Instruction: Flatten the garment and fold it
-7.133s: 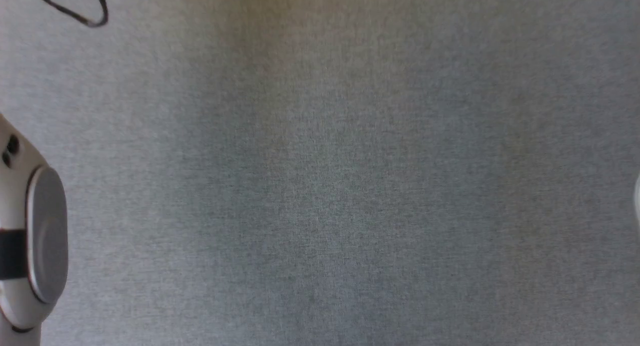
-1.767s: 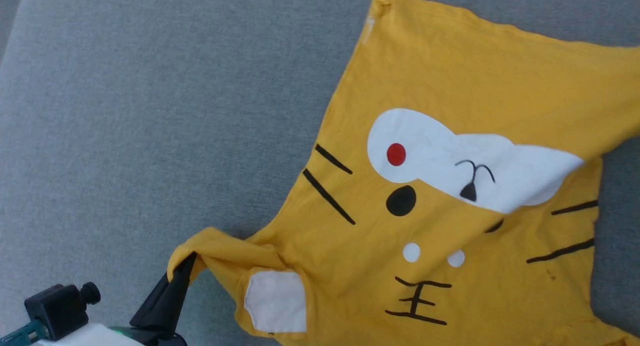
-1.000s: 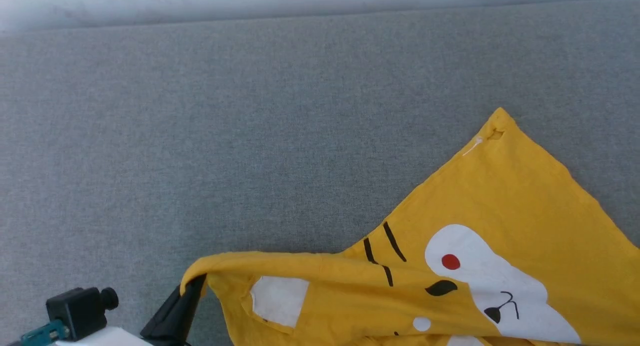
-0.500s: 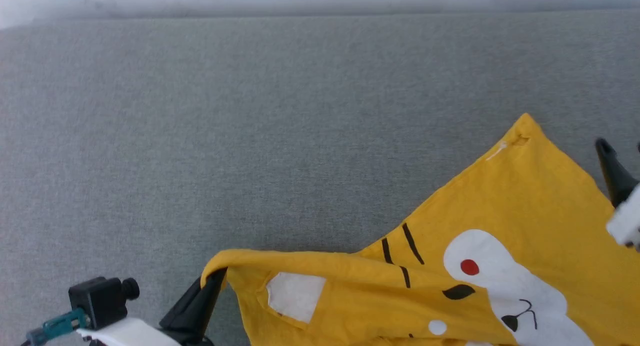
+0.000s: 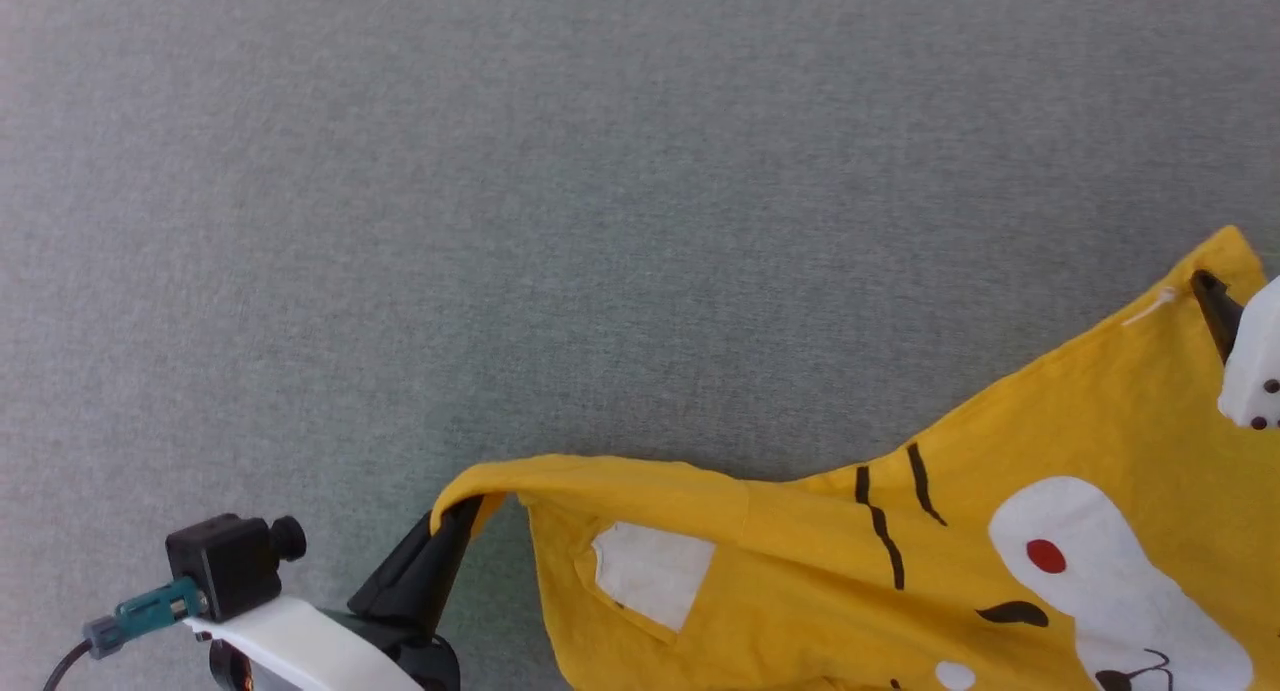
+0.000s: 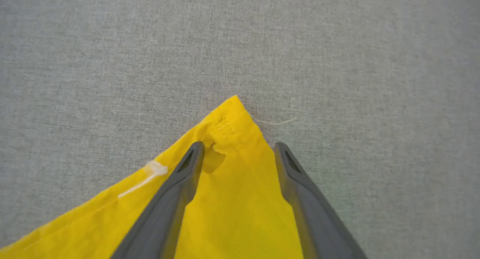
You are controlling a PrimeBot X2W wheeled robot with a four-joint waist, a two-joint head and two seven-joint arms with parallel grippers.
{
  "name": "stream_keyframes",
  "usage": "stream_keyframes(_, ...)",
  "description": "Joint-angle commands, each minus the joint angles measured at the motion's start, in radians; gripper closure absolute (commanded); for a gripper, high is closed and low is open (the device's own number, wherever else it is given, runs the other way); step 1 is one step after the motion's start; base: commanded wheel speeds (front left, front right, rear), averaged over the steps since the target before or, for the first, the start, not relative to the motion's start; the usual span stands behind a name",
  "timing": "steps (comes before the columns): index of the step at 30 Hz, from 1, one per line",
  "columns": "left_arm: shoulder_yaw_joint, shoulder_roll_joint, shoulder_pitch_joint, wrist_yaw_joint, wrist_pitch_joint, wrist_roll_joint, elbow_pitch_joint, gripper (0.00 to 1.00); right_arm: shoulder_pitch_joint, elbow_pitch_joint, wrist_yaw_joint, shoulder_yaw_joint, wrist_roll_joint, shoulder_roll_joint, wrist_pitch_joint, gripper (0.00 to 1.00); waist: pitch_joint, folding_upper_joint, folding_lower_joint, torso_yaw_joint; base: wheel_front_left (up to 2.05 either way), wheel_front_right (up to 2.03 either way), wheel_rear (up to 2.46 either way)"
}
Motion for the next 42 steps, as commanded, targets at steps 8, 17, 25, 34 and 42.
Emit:
stream_keyframes(8,-0.001,-0.003,-0.030,-0.013,-0.016,-0.004,0.014,1.00,-0.005,0.045,-0.001,-0.011,0.001,-0.009,0.052,0.67,0.058,0.0000,-0.0002,0.043,0.00,0.00,0.00)
stream_keyframes(17,0.013,0.002,-0.037,-0.007,-0.024,-0.004,0.014,1.00,-0.005,-0.010,-0.001,-0.004,0.037,0.013,0.095,1.00,0.008,0.0000,-0.0002,0.001,0.00,0.00,0.00)
stream_keyframes(25,0.065,-0.017,-0.166,0.035,-0.096,0.052,0.071,1.00,-0.023,-0.071,-0.001,-0.011,0.078,0.087,-0.069,1.00,-0.120,0.0000,-0.0002,-0.041,0.00,0.00,0.00)
stream_keyframes(34,0.099,0.061,-0.525,0.103,-0.102,0.210,0.218,1.00,-0.143,-0.087,-0.001,0.054,0.112,0.126,-0.270,1.00,-0.266,0.0000,-0.0002,-0.091,0.00,0.00,0.00)
stream_keyframes(42,0.040,0.129,-0.839,0.092,-0.030,0.309,0.316,1.00,-0.317,-0.017,-0.001,0.100,0.094,0.109,-0.361,1.00,-0.346,0.0000,-0.0002,-0.117,0.00,0.00,0.00)
